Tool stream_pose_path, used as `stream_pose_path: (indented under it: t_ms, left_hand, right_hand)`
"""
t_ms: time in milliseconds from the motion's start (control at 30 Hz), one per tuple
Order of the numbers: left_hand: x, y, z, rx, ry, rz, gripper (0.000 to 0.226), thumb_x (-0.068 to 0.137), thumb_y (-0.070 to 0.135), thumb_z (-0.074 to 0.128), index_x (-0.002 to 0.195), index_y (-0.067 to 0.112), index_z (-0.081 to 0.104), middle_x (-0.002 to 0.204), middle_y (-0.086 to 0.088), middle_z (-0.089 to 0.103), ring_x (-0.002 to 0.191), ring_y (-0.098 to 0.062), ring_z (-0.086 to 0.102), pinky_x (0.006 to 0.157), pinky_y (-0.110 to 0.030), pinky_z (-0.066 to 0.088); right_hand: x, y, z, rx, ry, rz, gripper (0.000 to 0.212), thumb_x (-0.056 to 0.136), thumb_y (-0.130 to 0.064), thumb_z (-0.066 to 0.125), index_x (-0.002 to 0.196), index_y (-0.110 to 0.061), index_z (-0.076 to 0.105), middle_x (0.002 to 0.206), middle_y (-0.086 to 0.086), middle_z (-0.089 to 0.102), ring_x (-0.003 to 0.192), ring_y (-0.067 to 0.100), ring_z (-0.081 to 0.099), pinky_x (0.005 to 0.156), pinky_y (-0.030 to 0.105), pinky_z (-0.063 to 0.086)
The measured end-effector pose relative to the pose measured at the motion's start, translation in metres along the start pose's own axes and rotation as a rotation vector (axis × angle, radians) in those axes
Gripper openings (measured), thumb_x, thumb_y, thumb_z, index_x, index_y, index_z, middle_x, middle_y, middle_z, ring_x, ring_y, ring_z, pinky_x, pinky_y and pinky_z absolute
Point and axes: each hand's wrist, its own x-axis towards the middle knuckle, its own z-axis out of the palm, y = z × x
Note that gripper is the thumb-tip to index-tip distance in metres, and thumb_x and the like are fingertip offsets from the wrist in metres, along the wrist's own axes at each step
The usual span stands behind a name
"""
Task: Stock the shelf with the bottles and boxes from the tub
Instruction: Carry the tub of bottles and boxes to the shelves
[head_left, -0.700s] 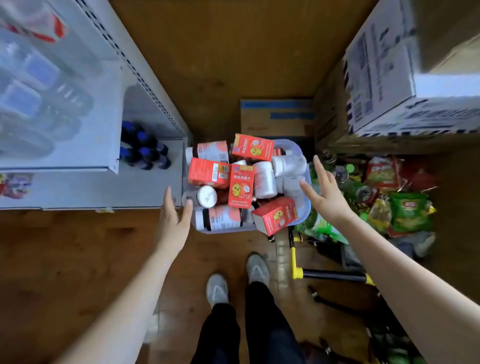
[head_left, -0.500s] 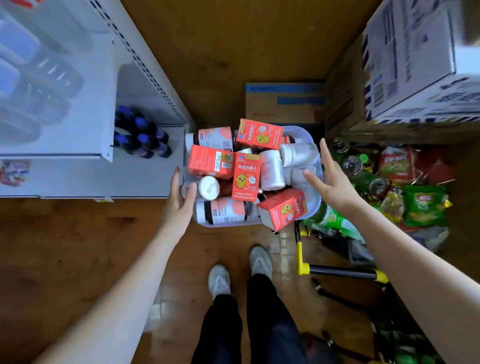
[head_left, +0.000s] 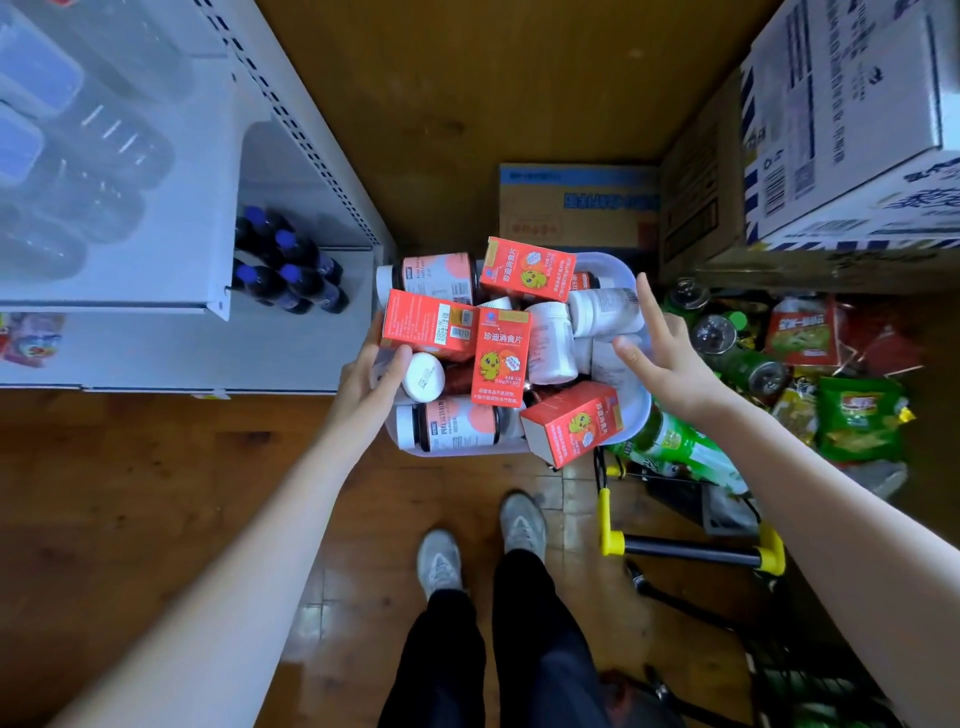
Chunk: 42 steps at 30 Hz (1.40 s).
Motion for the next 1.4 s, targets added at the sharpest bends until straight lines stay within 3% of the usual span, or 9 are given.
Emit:
stream_pose_path:
  t_ms: [133,267,467,667,933,1167,1233,1333,1400]
  left_hand:
    - [-0.004,0.001,-0.006,-0.055,-0.008,-0.022,0.051,0.087,0.056,0.05,0.131,0.029,0.049,0.11,0.022,0.058,0.111,-0.002,0.054,0.094,-0.022,0.047]
    - [-0.014,-0.011,-0.01,-0.105,-0.003,-0.025,0.058,0.082,0.062,0.063,0.127,0.027,0.053,0.117,0.014,0.062,0.116,-0.008,0.057,0.099,-0.034,0.048]
    - [-0.041,-0.035,-0.019,-0.136,0.001,0.009,0.067,0.072,0.063,0.065,0.128,0.026,0.057,0.119,0.015,0.066,0.113,0.001,0.059,0.097,-0.029,0.048]
    - [-0.092,-0.045,-0.037,-0.181,0.065,0.044,0.072,0.074,0.057,0.066,0.136,0.021,0.053,0.118,0.017,0.066,0.113,0.002,0.059,0.091,-0.017,0.049]
    - [-0.215,-0.044,-0.097,-0.252,0.217,-0.047,0.053,0.067,0.068,0.064,0.106,0.032,0.062,0.106,0.012,0.068,0.098,0.001,0.064,0.08,-0.023,0.05]
    - [-0.343,-0.048,-0.173,-0.384,0.427,-0.028,0.058,0.068,0.066,0.061,0.11,0.026,0.064,0.105,0.017,0.07,0.097,0.007,0.063,0.073,-0.006,0.045]
    - [-0.378,-0.062,-0.196,-0.397,0.474,-0.033,0.047,0.073,0.064,0.062,0.111,0.037,0.065,0.108,0.018,0.07,0.102,0.005,0.063,0.077,-0.009,0.046]
    - [-0.428,-0.083,-0.232,-0.43,0.572,-0.031,0.026,0.071,0.063,0.063,0.097,0.061,0.062,0.103,0.031,0.067,0.098,0.011,0.062,0.074,-0.004,0.044]
    - [-0.46,-0.102,-0.255,-0.483,0.622,-0.012,0.033,0.07,0.063,0.063,0.102,0.057,0.064,0.106,0.025,0.069,0.102,0.005,0.064,0.078,-0.009,0.048]
  right_hand:
    - [-0.005,-0.003,0.0,-0.023,-0.013,-0.023,0.077,0.092,-0.064,0.044,0.151,-0.053,-0.003,0.135,-0.002,0.025,0.121,0.013,0.033,0.104,0.03,0.019]
    - [-0.01,-0.006,0.005,-0.021,-0.031,-0.042,0.081,0.088,-0.065,0.045,0.152,-0.051,-0.002,0.136,-0.001,0.026,0.125,0.008,0.027,0.105,0.028,0.016]
    - [-0.024,-0.01,0.022,-0.067,-0.061,-0.056,0.078,0.09,-0.066,0.045,0.153,-0.049,0.002,0.138,0.001,0.024,0.117,0.006,0.028,0.104,0.023,0.017]
    - [-0.059,-0.021,0.039,-0.083,-0.097,-0.111,0.072,0.091,-0.064,0.045,0.152,-0.051,0.009,0.14,-0.002,0.026,0.117,-0.007,0.023,0.107,0.028,0.019]
    - [-0.135,-0.109,0.07,-0.104,-0.177,-0.202,0.068,0.092,-0.059,0.048,0.15,-0.052,0.012,0.136,-0.003,0.03,0.12,-0.001,0.027,0.104,0.024,0.02]
    - [-0.198,-0.203,0.135,-0.14,-0.284,-0.3,0.064,0.091,-0.064,0.042,0.15,-0.05,0.021,0.136,0.0,0.036,0.107,-0.029,0.029,0.102,0.022,0.022]
    - [-0.214,-0.228,0.163,-0.165,-0.319,-0.34,0.063,0.092,-0.059,0.044,0.151,-0.047,0.023,0.137,0.003,0.038,0.114,-0.024,0.028,0.106,0.025,0.019]
    - [-0.237,-0.264,0.209,-0.208,-0.355,-0.425,0.062,0.094,-0.053,0.044,0.152,-0.042,0.024,0.139,0.001,0.04,0.115,-0.034,0.018,0.107,0.026,0.016]
    - [-0.251,-0.288,0.242,-0.238,-0.377,-0.487,0.064,0.095,-0.06,0.044,0.152,-0.04,0.024,0.138,-0.002,0.042,0.12,-0.031,0.017,0.108,0.024,0.016]
